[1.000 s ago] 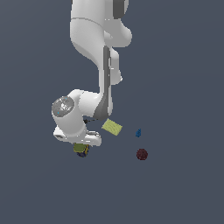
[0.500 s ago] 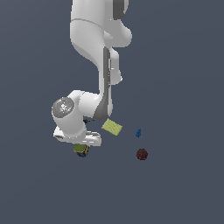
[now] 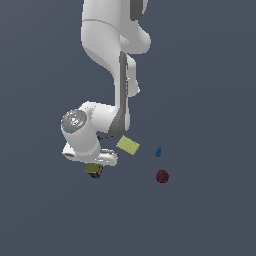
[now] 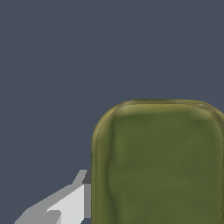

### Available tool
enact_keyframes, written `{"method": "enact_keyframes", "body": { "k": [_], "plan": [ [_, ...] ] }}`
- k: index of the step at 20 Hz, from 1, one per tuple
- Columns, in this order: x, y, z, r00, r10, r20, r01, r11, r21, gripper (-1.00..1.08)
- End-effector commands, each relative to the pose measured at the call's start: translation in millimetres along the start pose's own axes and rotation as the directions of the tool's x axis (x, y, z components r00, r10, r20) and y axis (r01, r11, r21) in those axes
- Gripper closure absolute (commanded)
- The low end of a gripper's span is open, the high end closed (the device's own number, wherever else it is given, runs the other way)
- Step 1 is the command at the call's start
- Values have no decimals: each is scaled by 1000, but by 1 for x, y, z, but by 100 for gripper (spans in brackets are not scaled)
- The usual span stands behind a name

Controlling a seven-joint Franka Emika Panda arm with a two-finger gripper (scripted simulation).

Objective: Pick up a designated object from a clutter of objects.

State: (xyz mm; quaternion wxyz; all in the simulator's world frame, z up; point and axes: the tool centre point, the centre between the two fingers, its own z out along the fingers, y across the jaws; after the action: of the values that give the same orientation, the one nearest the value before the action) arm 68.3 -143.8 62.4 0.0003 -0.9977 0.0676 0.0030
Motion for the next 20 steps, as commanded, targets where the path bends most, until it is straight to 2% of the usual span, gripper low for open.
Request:
{"method": "enact_keyframes", "body": {
  "k": [1, 10, 20],
  "plan": [
    [-2, -5, -8, 1000, -1, -5, 1, 1000, 0, 108],
    [-26, -44, -50, 1000, -1, -5, 1, 1000, 0, 108],
    [-70, -115, -129, 1000, -1, -6, 1, 1000, -2, 108]
  ]
}}
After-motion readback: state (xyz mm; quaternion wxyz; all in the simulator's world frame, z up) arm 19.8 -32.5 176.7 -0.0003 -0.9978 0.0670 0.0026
